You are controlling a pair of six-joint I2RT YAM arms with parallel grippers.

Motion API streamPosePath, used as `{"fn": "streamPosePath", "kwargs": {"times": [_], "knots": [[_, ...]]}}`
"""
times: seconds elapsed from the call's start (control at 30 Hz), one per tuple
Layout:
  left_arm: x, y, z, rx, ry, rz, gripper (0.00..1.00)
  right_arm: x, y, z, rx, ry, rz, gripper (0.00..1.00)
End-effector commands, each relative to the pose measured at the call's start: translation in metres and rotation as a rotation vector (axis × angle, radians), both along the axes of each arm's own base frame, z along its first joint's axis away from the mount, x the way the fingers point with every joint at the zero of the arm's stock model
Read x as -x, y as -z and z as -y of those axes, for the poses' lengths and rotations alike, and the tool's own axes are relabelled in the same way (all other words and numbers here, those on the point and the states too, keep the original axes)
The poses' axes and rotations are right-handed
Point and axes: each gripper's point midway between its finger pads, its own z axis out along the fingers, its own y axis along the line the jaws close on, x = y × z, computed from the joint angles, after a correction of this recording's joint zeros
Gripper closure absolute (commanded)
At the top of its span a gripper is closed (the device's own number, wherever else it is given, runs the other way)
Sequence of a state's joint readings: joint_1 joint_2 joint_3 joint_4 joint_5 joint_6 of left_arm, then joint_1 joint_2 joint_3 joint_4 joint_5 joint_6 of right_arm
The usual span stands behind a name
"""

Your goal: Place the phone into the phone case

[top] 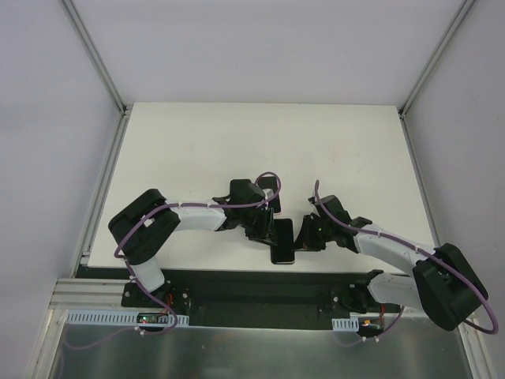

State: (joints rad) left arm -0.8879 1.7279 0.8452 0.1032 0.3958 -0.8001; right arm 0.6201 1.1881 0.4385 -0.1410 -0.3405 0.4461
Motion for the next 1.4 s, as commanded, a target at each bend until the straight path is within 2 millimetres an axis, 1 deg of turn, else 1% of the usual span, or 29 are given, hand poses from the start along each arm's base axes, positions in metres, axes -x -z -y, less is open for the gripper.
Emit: {"fn": "streamPosePath", "kwargs": {"times": [0.0,0.07,0.13,0.17,0.2,0.27,0.3,0.4,0.43,0.47,0.53,0.63,0.67,0.73,0.83,0.97,1.03,1.07,1.17,1.3,1.33,1.37], "knots": [[0.004,0.002,0.009,0.047,0.009,-0.015,0.71,0.006,0.013,-0.011,-0.037,-0.003,-0.031,0.95],[0.007,0.003,0.008,0.048,0.01,-0.022,0.74,0.007,0.014,-0.012,-0.035,-0.003,-0.035,0.95],[0.009,0.004,0.006,0.048,0.005,-0.029,0.76,0.008,0.016,-0.01,-0.022,-0.001,-0.04,0.91],[0.009,0.006,0.004,0.039,-0.003,-0.028,0.77,0.005,0.014,-0.01,-0.017,0.006,-0.032,0.88],[0.01,0.008,0.001,0.034,-0.005,-0.032,0.78,0.006,0.013,-0.008,-0.01,0.007,-0.031,0.83],[0.012,0.012,-0.002,0.021,-0.014,-0.032,0.79,0.003,0.009,-0.006,0.003,0.014,-0.013,0.78],[0.014,0.015,-0.006,0.011,-0.016,-0.037,0.8,0.004,0.004,-0.004,0.003,0.013,-0.001,0.73],[0.015,0.019,-0.009,-0.001,-0.021,-0.041,0.81,0.0,-0.007,-0.001,0.016,0.019,0.035,0.64],[0.015,0.02,-0.01,-0.004,-0.024,-0.045,0.81,-0.002,-0.015,-0.001,0.007,0.012,0.066,0.63],[0.015,0.02,-0.01,-0.003,-0.021,-0.042,0.81,-0.001,-0.016,0.004,0.028,0.019,0.067,0.62],[0.015,0.02,-0.01,-0.003,-0.024,-0.044,0.81,-0.006,-0.028,0.005,0.026,0.014,0.111,0.62],[0.015,0.019,-0.009,-0.001,-0.022,-0.042,0.82,-0.006,-0.033,0.011,0.051,0.014,0.128,0.61],[0.014,0.018,-0.009,0.0,-0.023,-0.039,0.82,-0.007,-0.033,0.014,0.063,0.016,0.135,0.6],[0.015,0.018,-0.008,0.002,-0.022,-0.04,0.83,-0.006,-0.031,0.016,0.072,0.016,0.136,0.55],[0.015,0.017,-0.008,0.003,-0.024,-0.041,0.83,-0.007,-0.027,0.016,0.078,0.009,0.139,0.49],[0.016,0.015,-0.007,0.016,-0.023,-0.047,0.83,-0.011,-0.024,0.007,0.041,-0.016,0.153,0.38],[0.016,0.013,-0.006,0.027,-0.028,-0.048,0.84,-0.012,-0.02,0.005,0.039,-0.02,0.151,0.35],[0.016,0.013,-0.007,0.028,-0.03,-0.049,0.84,-0.014,-0.022,0.002,0.02,-0.026,0.16,0.33],[0.017,0.011,-0.005,0.038,-0.029,-0.052,0.84,-0.016,-0.018,-0.004,0.003,-0.036,0.154,0.31],[0.017,0.012,-0.005,0.04,-0.03,-0.057,0.84,-0.014,-0.009,-0.005,0.012,-0.044,0.131,0.31],[0.018,0.013,-0.006,0.036,-0.033,-0.059,0.84,-0.011,-0.007,-0.008,-0.004,-0.058,0.114,0.31],[0.017,0.013,-0.005,0.038,-0.033,-0.058,0.85,-0.014,-0.009,-0.012,-0.03,-0.06,0.124,0.3]]}}
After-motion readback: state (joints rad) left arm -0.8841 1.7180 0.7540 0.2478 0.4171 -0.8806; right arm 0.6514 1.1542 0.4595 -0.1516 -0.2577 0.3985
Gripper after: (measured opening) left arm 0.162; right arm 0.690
